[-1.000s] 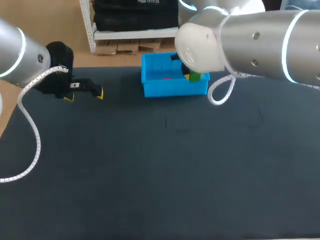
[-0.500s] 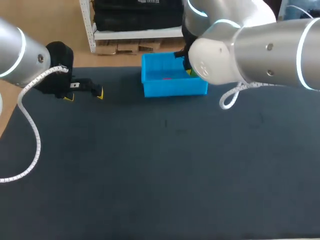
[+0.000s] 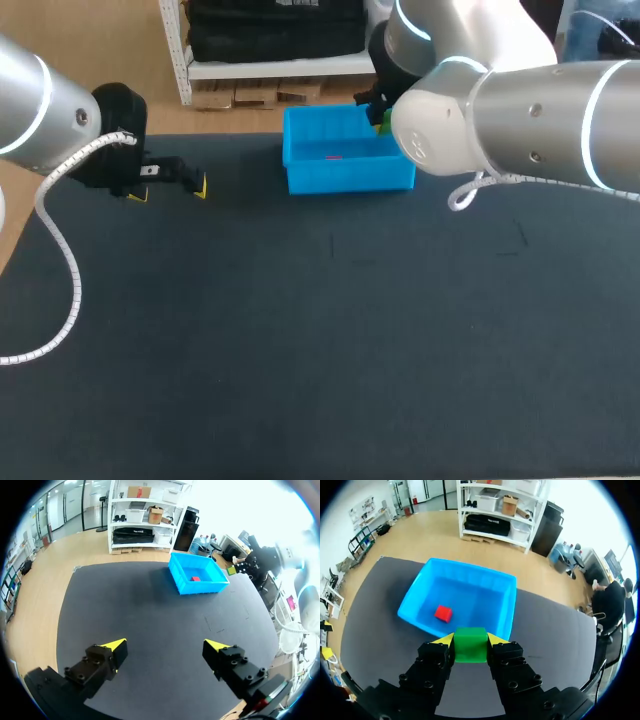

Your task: Use the left arm to pick the red cube and place it into the blue plastic box first, then use the right arm to grasp the green cube and put it into the same blue plastic box after the first action is fully finished.

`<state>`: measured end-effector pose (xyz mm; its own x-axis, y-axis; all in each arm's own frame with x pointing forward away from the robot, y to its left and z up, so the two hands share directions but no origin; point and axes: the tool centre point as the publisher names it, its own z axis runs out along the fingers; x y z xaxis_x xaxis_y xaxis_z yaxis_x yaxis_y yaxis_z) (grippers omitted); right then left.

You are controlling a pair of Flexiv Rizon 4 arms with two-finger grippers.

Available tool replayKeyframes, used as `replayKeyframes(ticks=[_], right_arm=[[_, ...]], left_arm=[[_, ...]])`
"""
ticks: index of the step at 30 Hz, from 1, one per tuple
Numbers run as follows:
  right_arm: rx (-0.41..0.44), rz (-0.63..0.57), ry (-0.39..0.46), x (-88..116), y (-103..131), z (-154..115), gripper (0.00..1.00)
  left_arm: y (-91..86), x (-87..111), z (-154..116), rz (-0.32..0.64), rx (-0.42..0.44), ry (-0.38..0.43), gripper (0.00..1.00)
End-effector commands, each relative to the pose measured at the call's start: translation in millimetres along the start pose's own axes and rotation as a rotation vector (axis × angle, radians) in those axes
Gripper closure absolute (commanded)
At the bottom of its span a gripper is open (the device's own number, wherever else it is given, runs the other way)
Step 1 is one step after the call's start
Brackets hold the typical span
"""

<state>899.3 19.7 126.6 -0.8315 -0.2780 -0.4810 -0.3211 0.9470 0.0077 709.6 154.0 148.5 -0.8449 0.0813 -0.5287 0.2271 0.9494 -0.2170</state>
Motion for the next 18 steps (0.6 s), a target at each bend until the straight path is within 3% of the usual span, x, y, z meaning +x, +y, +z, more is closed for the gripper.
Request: replayKeyframes(ticks=[1, 18], right_arm=[[-0.025, -0.001, 0.055, -31, -8, 23, 1.00], [-0.126, 0.015, 0.100, -60, -12, 78, 1.00]], left_arm=[[0.0, -0.1, 1, -0.001, 0.002, -0.002, 0.00], [0.0, -0.1, 1, -0.001, 0.002, -0.002, 0.00]])
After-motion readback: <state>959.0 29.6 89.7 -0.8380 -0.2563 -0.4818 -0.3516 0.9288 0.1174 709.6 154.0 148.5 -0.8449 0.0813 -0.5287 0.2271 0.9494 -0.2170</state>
